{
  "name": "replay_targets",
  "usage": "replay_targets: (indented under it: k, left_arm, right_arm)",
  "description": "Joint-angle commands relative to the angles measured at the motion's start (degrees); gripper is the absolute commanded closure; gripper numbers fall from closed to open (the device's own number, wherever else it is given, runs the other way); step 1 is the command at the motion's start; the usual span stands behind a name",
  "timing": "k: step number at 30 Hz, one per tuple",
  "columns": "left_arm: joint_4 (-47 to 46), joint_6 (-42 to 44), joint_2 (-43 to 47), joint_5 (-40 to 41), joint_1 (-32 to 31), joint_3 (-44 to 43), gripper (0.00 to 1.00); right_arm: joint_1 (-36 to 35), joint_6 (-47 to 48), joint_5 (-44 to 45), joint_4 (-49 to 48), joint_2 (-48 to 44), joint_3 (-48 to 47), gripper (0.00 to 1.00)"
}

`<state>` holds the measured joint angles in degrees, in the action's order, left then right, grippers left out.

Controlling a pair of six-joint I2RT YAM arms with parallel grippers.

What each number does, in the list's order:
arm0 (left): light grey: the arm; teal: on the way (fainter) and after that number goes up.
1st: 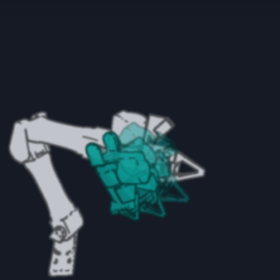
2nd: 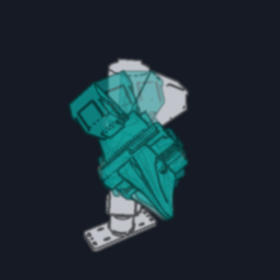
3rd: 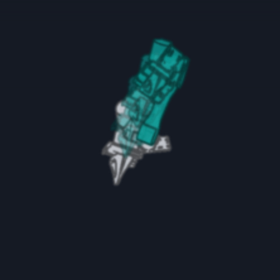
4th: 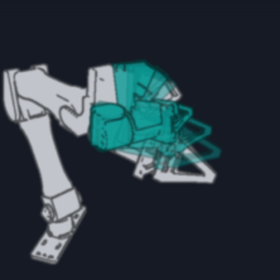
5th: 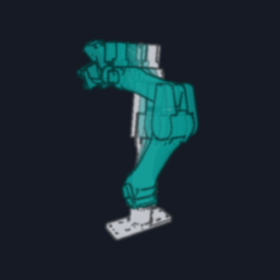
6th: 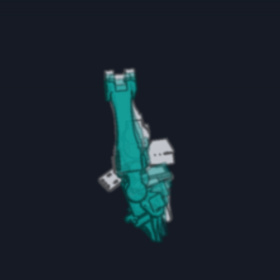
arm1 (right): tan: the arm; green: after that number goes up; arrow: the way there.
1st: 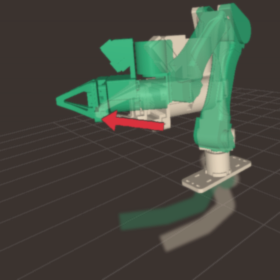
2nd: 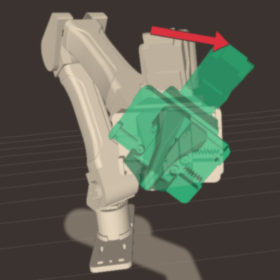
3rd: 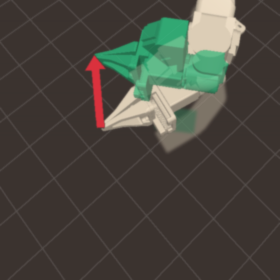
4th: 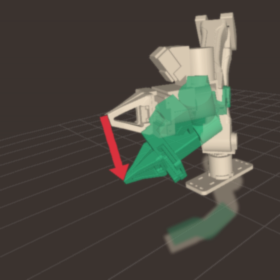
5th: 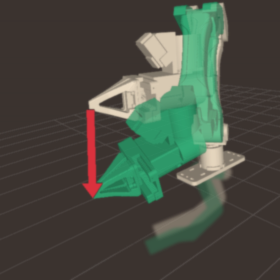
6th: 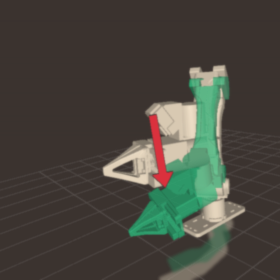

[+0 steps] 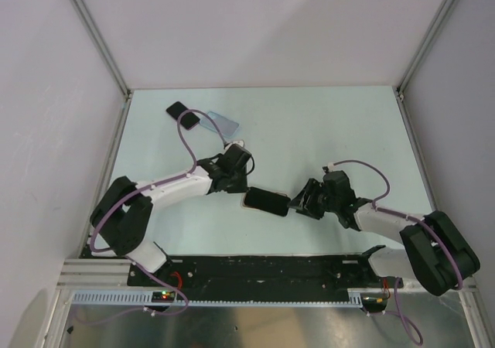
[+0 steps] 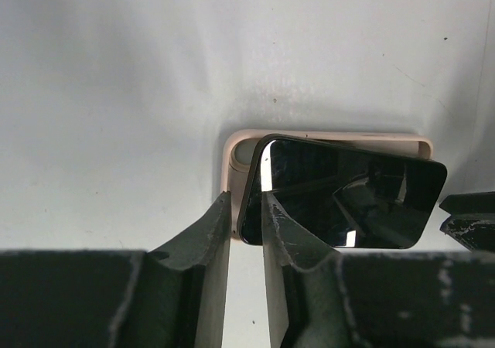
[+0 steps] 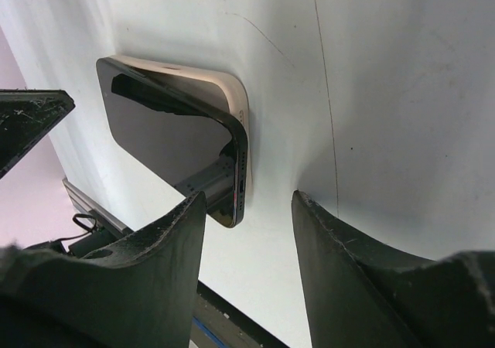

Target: Put the phone into the phone case

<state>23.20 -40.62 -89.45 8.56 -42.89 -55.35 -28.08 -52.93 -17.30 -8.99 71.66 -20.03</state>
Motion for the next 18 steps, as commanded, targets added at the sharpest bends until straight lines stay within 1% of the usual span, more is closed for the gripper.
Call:
replay_targets:
  k: [1,5,10,18]
  left_arm:
    - [-1.83,1.34,-1.94,-1.06,0.12,-2.11,0.75]
    - [-3.90,0.90,-3.51,-3.12,-0.10,-1.33,0.77]
    - [-5.28,-0.17,-4.13,-3.58,-0.71,0.42,0.79]
    - [-6.77,-1.67,-5.35,-3.76,-1.57,2.95,0.83]
  right_arm:
    - [-0.47,-0.48,1.30,-4.10,1.51,-1.36,0.48]
    - [-0.60,-0.34,1.29,-4.77,2.96,-1.90,0.49]
    - [-1.22,-0.22,1.29,-5.99,5.13,-2.86,0.50]
    - [-2.63,-1.24,0.65,-8.43,8.42,-3.65,0.54]
